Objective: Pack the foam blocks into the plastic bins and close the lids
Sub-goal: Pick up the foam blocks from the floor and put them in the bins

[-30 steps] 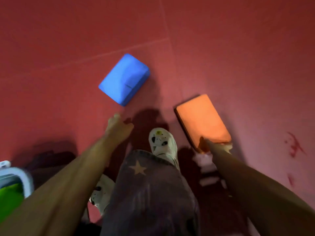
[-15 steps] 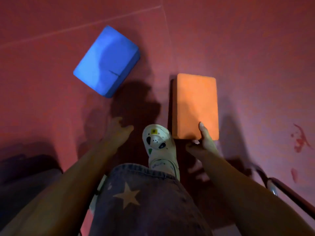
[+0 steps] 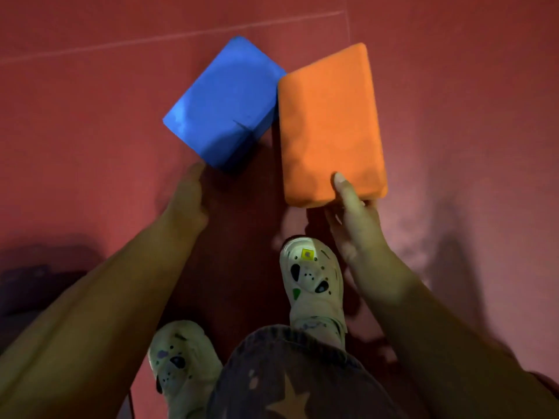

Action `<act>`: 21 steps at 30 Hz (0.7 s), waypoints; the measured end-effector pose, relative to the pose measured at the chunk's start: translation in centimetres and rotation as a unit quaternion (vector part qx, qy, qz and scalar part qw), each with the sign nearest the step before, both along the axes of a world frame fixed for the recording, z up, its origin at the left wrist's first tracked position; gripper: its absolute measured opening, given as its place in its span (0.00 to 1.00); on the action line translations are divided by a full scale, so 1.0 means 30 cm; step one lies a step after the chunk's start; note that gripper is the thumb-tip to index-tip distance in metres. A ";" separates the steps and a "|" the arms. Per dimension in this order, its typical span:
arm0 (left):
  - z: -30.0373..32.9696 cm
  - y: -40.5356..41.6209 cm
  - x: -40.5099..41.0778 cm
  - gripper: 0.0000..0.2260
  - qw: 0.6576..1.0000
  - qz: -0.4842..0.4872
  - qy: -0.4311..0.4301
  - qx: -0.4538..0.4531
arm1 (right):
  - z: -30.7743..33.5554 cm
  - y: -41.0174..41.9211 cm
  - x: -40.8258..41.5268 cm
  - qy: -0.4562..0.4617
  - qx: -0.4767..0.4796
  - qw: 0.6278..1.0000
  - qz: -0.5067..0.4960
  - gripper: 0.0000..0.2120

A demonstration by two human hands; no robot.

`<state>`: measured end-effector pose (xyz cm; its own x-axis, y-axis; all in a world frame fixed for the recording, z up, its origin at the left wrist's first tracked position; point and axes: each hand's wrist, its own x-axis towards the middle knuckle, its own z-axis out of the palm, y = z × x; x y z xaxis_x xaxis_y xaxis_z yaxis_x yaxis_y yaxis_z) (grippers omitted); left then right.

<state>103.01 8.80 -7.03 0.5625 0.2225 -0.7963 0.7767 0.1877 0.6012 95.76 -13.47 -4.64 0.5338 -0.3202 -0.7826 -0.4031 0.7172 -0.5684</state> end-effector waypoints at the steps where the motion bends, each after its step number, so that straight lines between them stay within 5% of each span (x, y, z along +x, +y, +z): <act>1: -0.003 0.001 0.031 0.09 1.000 0.021 -0.005 -0.006 | -0.003 0.005 -0.006 -0.003 -0.013 1.000 0.012 0.30; 6: -0.021 0.017 0.170 0.21 0.992 0.115 0.012 -0.047 | -0.037 0.046 -0.040 0.000 -0.039 0.999 0.027 0.32; 12: -0.073 0.007 0.240 0.24 0.987 0.149 -0.002 -0.058 | -0.074 0.101 -0.049 0.011 -0.023 0.999 0.035 0.29; 16: -0.083 0.006 0.248 0.17 0.985 0.148 -0.026 -0.086 | -0.099 0.131 -0.031 0.045 0.014 0.999 0.023 0.26; 21: -0.049 -0.007 0.248 0.22 0.988 0.123 -0.061 -0.072 | -0.102 0.132 -0.003 0.058 0.048 0.997 0.029 0.30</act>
<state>110.45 8.58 -8.49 0.5989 0.2544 -0.7593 0.6206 0.4518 0.6409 95.66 -9.51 -7.69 0.4538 -0.2119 -0.8656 -0.5037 0.7402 -0.4453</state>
